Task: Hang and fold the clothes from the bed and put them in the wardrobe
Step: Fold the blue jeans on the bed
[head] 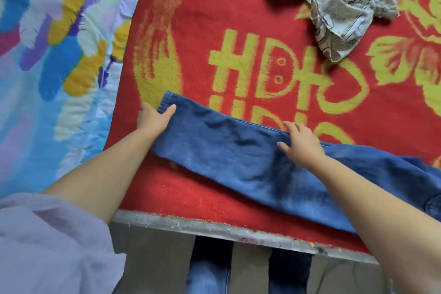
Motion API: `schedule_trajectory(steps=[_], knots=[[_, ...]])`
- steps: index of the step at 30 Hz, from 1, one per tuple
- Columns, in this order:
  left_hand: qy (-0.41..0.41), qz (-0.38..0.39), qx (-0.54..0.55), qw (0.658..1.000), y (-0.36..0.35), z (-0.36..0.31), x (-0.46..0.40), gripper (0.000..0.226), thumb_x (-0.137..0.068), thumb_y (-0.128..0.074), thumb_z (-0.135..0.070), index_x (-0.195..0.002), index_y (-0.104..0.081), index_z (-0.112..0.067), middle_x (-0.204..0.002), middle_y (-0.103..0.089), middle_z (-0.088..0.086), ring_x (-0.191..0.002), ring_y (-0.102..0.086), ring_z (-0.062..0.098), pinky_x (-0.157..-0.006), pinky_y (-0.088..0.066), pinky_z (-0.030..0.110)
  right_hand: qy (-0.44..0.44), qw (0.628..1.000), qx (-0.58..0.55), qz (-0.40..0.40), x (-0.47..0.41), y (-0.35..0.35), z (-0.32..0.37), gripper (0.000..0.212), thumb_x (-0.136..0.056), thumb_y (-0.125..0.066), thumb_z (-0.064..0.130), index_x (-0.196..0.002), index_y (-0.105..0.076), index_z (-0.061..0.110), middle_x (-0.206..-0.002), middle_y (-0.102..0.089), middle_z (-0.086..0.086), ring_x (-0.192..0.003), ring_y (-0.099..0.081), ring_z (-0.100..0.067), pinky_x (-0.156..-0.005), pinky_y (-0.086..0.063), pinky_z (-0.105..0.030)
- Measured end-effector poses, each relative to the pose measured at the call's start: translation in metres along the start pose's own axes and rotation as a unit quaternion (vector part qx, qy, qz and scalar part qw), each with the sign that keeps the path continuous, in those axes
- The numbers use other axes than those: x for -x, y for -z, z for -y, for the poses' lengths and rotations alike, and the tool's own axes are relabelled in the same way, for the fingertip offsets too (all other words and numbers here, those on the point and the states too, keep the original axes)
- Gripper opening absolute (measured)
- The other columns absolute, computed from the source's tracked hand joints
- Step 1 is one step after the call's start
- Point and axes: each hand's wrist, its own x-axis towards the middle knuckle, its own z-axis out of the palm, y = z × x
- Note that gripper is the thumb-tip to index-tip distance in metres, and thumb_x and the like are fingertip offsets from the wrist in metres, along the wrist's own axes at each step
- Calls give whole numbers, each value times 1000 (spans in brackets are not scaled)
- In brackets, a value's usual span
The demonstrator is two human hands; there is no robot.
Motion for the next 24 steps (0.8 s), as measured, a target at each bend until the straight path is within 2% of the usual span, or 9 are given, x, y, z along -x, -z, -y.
schedule_trajectory(steps=[2, 4, 7, 9, 13, 16, 18, 21, 24], knots=[[10, 54, 19, 998, -6, 0, -9, 58, -84, -67, -45, -119, -55, 0, -121, -60, 20, -110, -58, 30, -85, -45, 33, -30, 995, 64, 69, -12, -3, -11, 63, -92, -58, 41, -144, -32, 17, -140, -42, -13, -127, -42, -33, -100, -37, -43], [-30, 94, 62, 993, -5, 3, -10, 31, -87, -65, -40, -99, -65, -12, -104, -68, 11, -92, -62, 22, -71, -45, 28, -18, 994, 77, 71, -20, -4, -15, 38, -96, -50, 40, -125, -46, 15, -125, -53, -15, -114, -51, -34, -88, -41, -43], [-121, -28, 28, 992, 14, 18, -13, 28, -88, -61, -43, -80, -57, -17, -79, -60, 2, -78, -55, 22, -66, -34, 31, 34, 996, 66, -52, -23, -2, -16, 27, -101, -40, 35, -97, -54, 12, -103, -61, -14, -97, -57, -36, -78, -38, -41], [-128, -104, 16, 986, 20, 33, -15, 32, -89, -61, -42, -80, -51, -13, -77, -57, 7, -79, -57, 29, -65, -35, 34, 38, 990, 69, -118, -25, -5, -14, 23, -100, -41, 28, -104, -58, 14, -104, -59, -12, -103, -54, -33, -90, -33, -42], [-57, -97, -16, 994, 3, 60, -15, 39, -89, -63, -40, -103, -55, -4, -104, -64, 23, -100, -60, 38, -80, -42, 39, -18, 997, 27, -70, -14, -18, 23, 48, -96, -48, 23, -143, -39, 24, -148, -35, -12, -141, -25, -29, -114, -9, -56], [-18, -57, -39, 997, 11, 70, -20, 42, -87, -63, -46, -99, -58, -6, -106, -64, 22, -103, -59, 37, -81, -41, 37, 154, 977, 37, -141, 21, -44, 74, 65, -83, -65, 31, -143, -43, 21, -153, -32, -15, -144, -23, -34, -107, -14, -70], [-58, 6, -62, 996, 19, 76, -21, 32, -89, -63, -39, -90, -60, -7, -94, -65, 18, -93, -61, 31, -74, -38, 33, 195, 977, 60, -66, 41, -67, 101, 79, -82, -63, 48, -150, -27, 29, -160, -11, -12, -147, -6, -37, -102, -11, -76], [-156, 65, -24, 985, 32, 63, -5, 10, -90, -64, -21, -93, -60, -12, -86, -62, 8, -83, -56, 18, -68, -36, 26, 91, 986, 70, 120, 39, -93, 119, 99, -82, -49, 71, -147, 18, 41, -152, 38, -4, -138, 34, -37, -98, 2, -80], [-233, 57, 44, 970, 43, 26, 24, 23, -85, -65, -18, -106, -57, -22, -94, -64, -7, -83, -56, -3, -76, -41, 16, 80, 976, 50, 197, 28, -83, 130, 105, -80, -57, 67, -146, 21, 43, -147, 45, -3, -135, 38, -39, -96, 1, -81]])
